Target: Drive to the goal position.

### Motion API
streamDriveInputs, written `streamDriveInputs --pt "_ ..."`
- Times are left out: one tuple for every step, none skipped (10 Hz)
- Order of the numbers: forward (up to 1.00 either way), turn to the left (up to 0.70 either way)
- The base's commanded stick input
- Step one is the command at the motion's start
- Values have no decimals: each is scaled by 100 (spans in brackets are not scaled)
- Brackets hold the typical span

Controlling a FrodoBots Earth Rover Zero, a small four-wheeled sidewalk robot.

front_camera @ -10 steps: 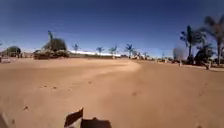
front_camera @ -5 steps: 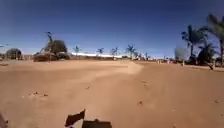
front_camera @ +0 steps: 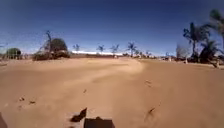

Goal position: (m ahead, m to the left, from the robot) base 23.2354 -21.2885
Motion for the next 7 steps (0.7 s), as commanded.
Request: streamDriveInputs --pt "70 -33" --pt "70 -16" --pt "70 0" --pt "70 0" --pt "70 0" --pt "70 0" --pt "70 0"
